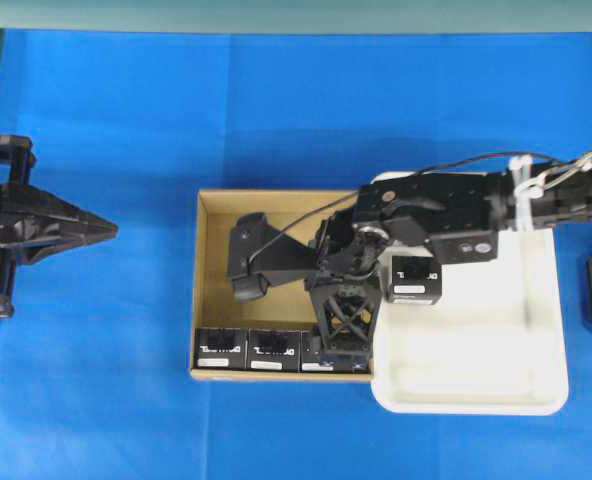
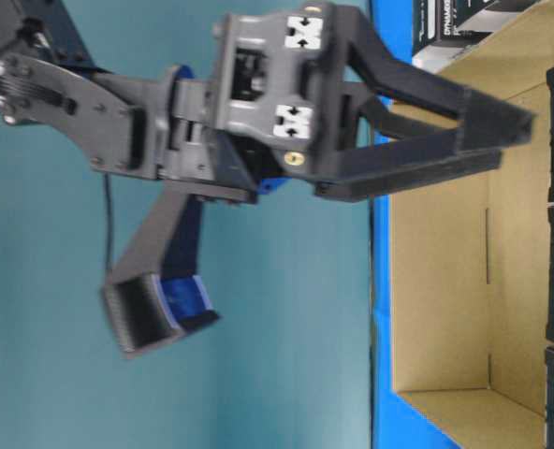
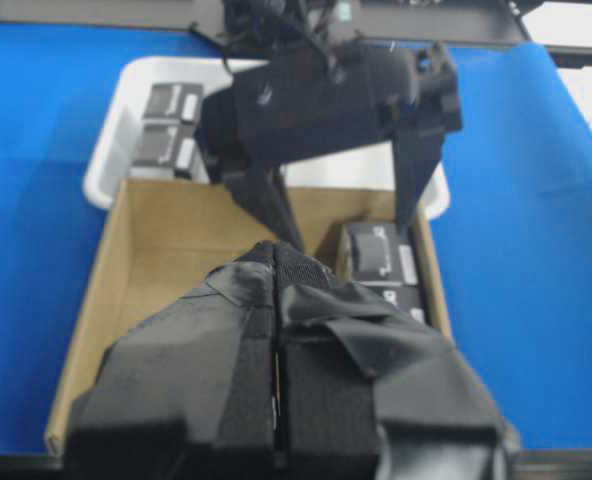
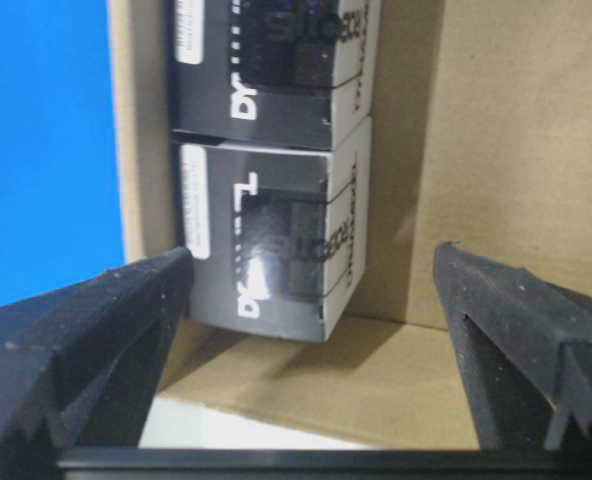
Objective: Pick the box from inside the cardboard box.
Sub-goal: 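Lower the open right gripper into the cardboard box over the rightmost package, then close the right gripper on the rightmost black-and-white package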
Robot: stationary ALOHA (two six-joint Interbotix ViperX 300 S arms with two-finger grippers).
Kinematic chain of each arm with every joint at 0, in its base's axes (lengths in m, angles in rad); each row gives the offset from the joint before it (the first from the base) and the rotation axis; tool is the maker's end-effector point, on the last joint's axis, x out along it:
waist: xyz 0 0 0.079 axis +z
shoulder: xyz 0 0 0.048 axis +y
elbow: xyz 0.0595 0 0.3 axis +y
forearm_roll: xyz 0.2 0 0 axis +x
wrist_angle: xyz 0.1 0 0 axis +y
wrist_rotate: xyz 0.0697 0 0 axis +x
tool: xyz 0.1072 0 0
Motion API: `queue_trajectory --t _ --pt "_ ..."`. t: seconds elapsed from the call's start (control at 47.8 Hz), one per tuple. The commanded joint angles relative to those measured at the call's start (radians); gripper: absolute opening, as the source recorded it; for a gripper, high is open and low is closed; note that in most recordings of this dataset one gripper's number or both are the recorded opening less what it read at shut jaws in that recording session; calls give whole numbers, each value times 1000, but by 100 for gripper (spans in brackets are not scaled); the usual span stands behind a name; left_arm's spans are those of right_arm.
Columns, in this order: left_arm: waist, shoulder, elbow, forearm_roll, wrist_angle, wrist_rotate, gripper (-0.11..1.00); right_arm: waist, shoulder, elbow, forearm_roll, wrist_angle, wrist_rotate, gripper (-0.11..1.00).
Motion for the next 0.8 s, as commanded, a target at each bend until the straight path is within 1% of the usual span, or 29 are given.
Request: queue_trajectory --t 0.0,0.063,0.105,0.293,0.565,0.775 --pt "-9 3 -25 3 -9 -12 -7 2 17 -2 31 -3 -3 100" --pt "-9 3 -25 3 -9 -21 -7 -2 25 2 52 -5 -6 100" --pt "-11 3 -25 3 -11 -23 -7 -6 28 2 57 -6 -6 100" --pt "-12 2 -25 3 -11 -23 -7 -41 28 0 106 -6 -11 100" --pt "-12 -3 -25 3 -6 -23 -7 -20 31 12 129 -28 -18 100" --pt "-12 -3 -25 3 -5 -21 -7 -17 31 20 129 -46 -18 100"
